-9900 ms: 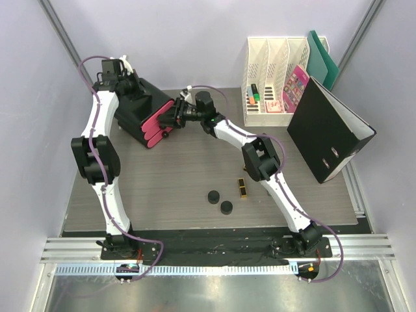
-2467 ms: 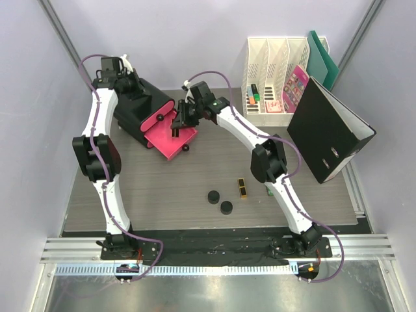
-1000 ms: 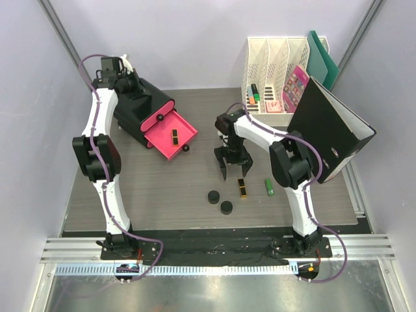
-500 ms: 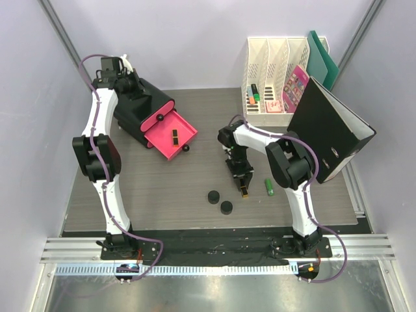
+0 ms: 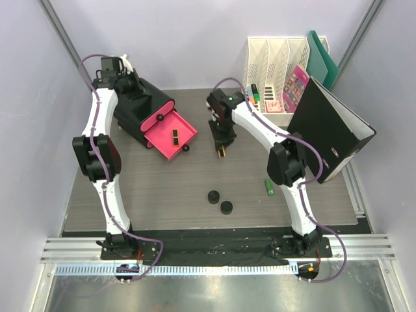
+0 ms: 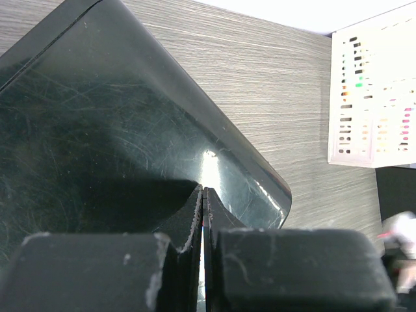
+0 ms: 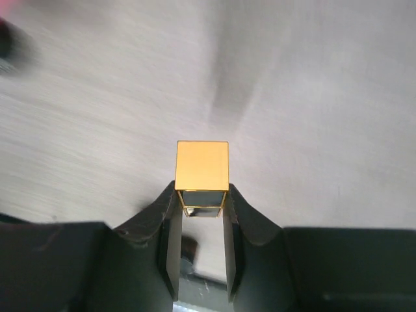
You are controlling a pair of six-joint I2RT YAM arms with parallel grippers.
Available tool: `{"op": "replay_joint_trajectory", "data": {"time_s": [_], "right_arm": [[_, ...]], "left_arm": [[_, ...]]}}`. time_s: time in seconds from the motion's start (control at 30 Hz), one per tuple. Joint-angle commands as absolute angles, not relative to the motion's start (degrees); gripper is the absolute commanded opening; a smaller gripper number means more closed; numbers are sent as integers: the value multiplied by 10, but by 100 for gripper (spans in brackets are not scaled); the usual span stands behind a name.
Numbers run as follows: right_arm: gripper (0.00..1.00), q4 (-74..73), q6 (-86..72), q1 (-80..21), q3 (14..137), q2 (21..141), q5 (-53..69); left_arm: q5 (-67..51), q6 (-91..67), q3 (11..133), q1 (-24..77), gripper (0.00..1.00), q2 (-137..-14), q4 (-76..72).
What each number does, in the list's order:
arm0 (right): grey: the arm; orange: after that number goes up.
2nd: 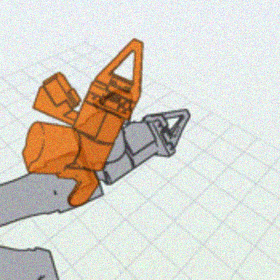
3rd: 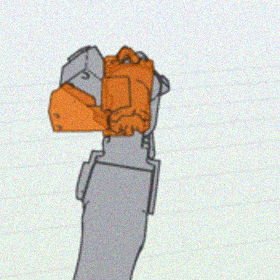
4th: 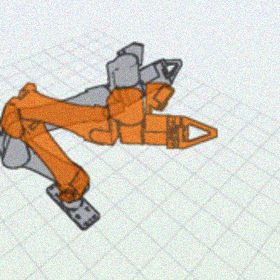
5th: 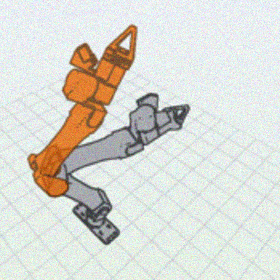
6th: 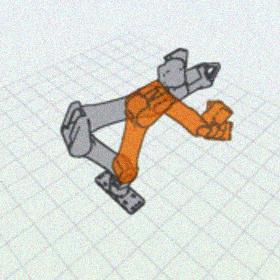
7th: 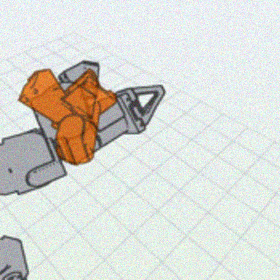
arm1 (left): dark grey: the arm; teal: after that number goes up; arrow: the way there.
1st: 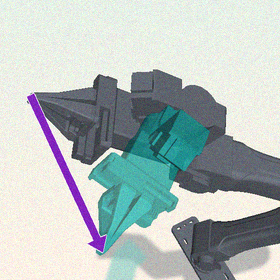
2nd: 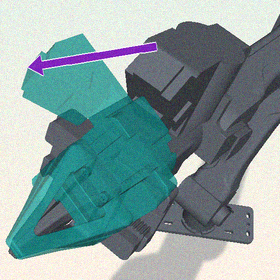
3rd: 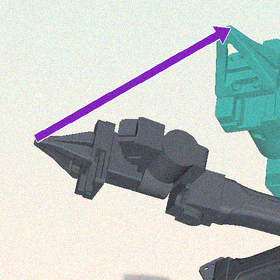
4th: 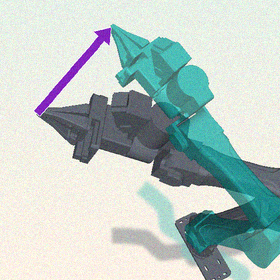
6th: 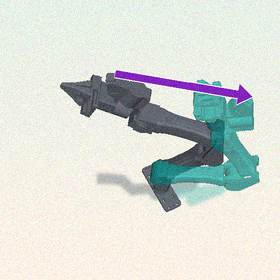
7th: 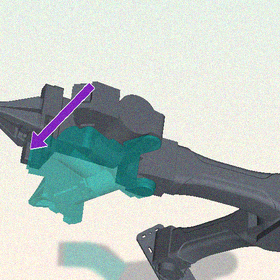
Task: Organize the makeup
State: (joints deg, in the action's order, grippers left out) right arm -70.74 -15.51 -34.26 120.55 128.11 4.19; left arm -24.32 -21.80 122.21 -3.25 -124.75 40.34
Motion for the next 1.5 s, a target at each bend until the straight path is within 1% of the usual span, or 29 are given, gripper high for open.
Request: {"op": "replay_joint_trajectory", "data": {"time_s": [0.0,0.1,0.13,0.23,0.33,0.47,0.53,0.63,0.67,0.7,0.87,0.9,0.97,1.0,1.07,1.1,1.27,1.33,1.47], "right_arm": [[1,-675,-149,-341,1365,1330,82],[1,-621,-184,-341,1388,1336,140],[1,-599,-211,-342,1382,1333,180],[1,-480,-267,-344,1346,1325,246],[1,-433,-289,-348,1367,1347,260],[1,-410,-312,-351,1435,1392,259],[3,-389,-319,-352,1434,1404,260],[11,-375,-324,-352,1419,1413,248],[12,-375,-327,-352,1419,1418,245],[17,-374,-330,-352,1419,1421,243],[28,-372,-341,-352,1411,1426,225],[41,-370,-339,-352,1409,1424,217],[53,-368,-334,-352,1407,1417,209],[62,-367,-331,-351,1406,1415,206],[71,-364,-329,-351,1408,1405,196],[77,-360,-327,-352,1407,1403,193],[80,-359,-317,-347,1403,1377,175],[80,-374,-315,-344,1375,1345,156],[80,-461,-303,-319,1306,1282,56]], "left_arm": [[-168,-175,1156,-32,0,-1340,614],[-176,-177,1157,-32,0,-1344,613],[-178,-178,1156,-32,0,-1345,613],[-181,-179,1151,-32,0,-1345,610],[-182,-179,1146,-32,0,-1342,608],[-182,-179,1144,-32,0,-1343,607],[-182,-179,1144,-32,0,-1342,608],[-182,-180,1142,-32,0,-1341,606],[-182,-179,1142,-32,0,-1340,606],[-181,-178,1141,-32,0,-1340,606],[-180,-178,1140,-32,0,-1341,606],[-181,-178,1140,-32,0,-1340,606],[-180,-178,1140,-32,0,-1341,606],[-180,-178,1140,-32,0,-1342,606],[-181,-179,1141,-31,0,-1343,605],[-180,-180,1141,-32,0,-1343,605],[-180,-179,1145,-32,0,-1344,606],[-178,-179,1145,-31,0,-1343,606],[-179,-180,1148,-31,0,-1345,605]]}}
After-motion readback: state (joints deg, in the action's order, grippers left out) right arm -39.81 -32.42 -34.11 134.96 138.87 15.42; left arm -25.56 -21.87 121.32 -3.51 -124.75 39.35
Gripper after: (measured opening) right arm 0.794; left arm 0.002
